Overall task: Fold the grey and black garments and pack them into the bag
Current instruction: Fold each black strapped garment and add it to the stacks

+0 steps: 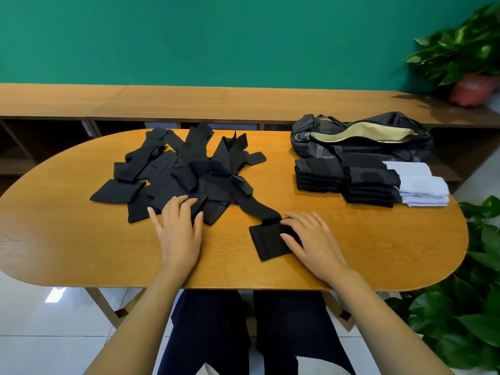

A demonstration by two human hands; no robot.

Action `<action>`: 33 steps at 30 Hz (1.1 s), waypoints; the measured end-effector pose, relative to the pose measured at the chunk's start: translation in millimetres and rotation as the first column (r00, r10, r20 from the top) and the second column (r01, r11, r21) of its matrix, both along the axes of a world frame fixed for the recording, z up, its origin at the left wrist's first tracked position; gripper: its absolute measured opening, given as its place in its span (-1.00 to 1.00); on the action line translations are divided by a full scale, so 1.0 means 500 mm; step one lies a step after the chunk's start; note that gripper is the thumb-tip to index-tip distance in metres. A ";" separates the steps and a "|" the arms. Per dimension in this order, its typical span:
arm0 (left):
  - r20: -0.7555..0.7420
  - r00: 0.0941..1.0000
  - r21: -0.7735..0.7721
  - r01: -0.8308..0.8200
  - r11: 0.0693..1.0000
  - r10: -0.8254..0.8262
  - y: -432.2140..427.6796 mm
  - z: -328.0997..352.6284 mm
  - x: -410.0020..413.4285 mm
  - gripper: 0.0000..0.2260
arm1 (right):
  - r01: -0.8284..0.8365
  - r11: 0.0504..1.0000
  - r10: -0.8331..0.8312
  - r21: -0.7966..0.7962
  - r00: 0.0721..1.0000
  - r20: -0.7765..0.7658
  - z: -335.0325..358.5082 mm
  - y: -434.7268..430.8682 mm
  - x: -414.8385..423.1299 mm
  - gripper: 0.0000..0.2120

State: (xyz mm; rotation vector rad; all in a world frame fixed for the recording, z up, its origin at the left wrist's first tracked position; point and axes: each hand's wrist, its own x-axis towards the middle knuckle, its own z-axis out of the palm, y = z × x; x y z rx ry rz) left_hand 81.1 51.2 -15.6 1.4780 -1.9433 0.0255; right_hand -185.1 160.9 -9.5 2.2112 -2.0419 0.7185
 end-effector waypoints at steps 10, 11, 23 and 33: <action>0.299 0.915 -0.042 0.295 0.955 -0.269 -0.142 0.134 -0.108 -0.72 | 0.048 0.998 -0.046 0.044 0.998 -0.045 0.060 -0.187 0.072 -0.67; 0.346 0.891 0.018 0.307 0.951 -0.295 -0.160 0.140 -0.114 -0.71 | 0.076 0.996 -0.072 0.050 0.995 -0.063 0.064 -0.205 0.078 -0.66; 0.181 0.933 0.081 0.301 0.950 -0.311 -0.252 0.149 -0.121 -0.78 | 0.183 0.982 -0.187 -0.044 0.975 -0.119 0.066 -0.323 0.092 -0.86; 0.067 0.998 0.059 -0.017 0.998 0.013 -0.284 0.166 -0.107 -0.72 | 0.144 0.971 -0.199 -0.193 0.929 -0.312 0.094 -0.240 -0.012 -0.71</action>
